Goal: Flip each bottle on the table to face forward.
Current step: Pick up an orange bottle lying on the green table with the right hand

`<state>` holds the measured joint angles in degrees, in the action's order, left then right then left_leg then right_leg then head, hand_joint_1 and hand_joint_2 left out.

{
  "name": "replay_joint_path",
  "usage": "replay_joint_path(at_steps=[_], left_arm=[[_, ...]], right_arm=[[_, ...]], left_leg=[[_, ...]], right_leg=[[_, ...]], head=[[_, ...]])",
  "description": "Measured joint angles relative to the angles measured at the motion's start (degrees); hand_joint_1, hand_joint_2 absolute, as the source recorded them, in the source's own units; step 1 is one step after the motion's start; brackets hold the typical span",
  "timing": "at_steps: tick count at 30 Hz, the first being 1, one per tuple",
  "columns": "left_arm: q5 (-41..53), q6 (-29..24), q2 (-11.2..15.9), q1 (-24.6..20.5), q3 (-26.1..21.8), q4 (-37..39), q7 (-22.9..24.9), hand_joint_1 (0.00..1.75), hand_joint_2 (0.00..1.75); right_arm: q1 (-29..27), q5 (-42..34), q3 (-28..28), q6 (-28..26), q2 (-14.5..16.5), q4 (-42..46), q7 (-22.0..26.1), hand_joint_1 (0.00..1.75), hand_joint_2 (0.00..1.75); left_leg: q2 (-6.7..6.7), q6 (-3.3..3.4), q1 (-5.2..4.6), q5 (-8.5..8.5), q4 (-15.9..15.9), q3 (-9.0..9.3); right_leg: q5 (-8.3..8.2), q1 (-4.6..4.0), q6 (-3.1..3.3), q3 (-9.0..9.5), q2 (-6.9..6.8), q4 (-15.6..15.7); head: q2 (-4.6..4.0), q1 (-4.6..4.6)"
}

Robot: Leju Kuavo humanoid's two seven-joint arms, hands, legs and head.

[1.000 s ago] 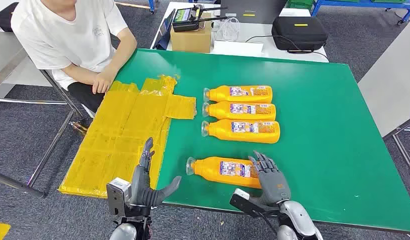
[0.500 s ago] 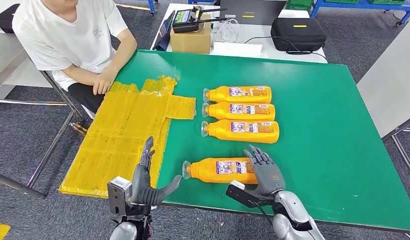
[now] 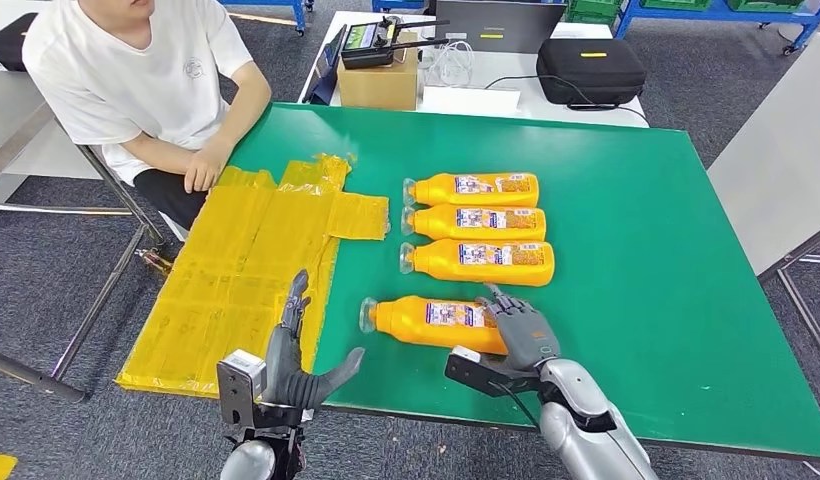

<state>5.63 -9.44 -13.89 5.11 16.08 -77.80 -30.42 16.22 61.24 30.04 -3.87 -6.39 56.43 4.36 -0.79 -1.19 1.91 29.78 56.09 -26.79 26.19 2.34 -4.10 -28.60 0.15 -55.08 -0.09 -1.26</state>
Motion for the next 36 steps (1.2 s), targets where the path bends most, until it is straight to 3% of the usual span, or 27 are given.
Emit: replay_joint_path(at_steps=[15, 21, 28, 33, 36], left_arm=[[1.7, -0.5, 0.0, -0.8, -0.7, 0.9, -0.7, 0.0, 1.75], [1.7, -0.6, 0.0, -0.8, -1.1, 1.0, -1.1, 0.0, 1.75], [0.4, -1.1, 0.0, -0.3, -1.2, 0.8, -1.4, 0.0, 1.75], [-2.6, -1.8, -0.1, -0.1, -1.4, 0.5, -0.4, 0.0, 1.75], [-3.5, -2.0, -0.2, 0.0, -1.4, 0.3, -0.2, 0.0, 1.75]], right_arm=[[6.8, -2.5, 3.9, 2.1, -0.7, -9.6, 2.1, 1.75, 1.75], [6.9, -7.8, 3.9, 1.5, -0.6, -10.7, 6.7, 1.75, 1.75], [-1.1, -20.3, 0.1, -1.9, 1.3, -1.9, 14.7, 1.75, 1.75], [-7.7, -23.8, -3.4, -4.4, 4.1, 7.2, 16.3, 1.74, 1.75], [-9.5, -24.7, -4.9, -5.2, 5.1, 10.8, 16.8, 1.63, 1.75]], left_leg=[[-0.02, 0.04, 0.0, 0.09, 0.0, 0.64], [-0.01, 0.1, 0.01, 0.24, 0.0, 0.94], [0.06, 0.08, 0.03, 0.2, 0.0, 0.46], [0.19, 0.08, 0.04, 0.17, 0.0, -0.13], [0.2, 0.08, 0.0, 0.17, 0.0, -0.22]], right_leg=[[-0.01, -0.01, -0.02, 0.45, 0.07, 0.0], [0.05, -0.02, -0.01, 0.59, 0.07, 0.0], [0.03, -0.04, -0.03, 0.54, 0.05, 0.0], [0.03, -0.03, -0.04, 0.05, -0.04, 0.0], [0.03, 0.01, -0.04, -0.04, -0.05, 0.0]], head=[[0.0, 0.0], [0.0, 0.01], [0.0, -0.01], [0.0, -0.01], [0.0, 0.0]])
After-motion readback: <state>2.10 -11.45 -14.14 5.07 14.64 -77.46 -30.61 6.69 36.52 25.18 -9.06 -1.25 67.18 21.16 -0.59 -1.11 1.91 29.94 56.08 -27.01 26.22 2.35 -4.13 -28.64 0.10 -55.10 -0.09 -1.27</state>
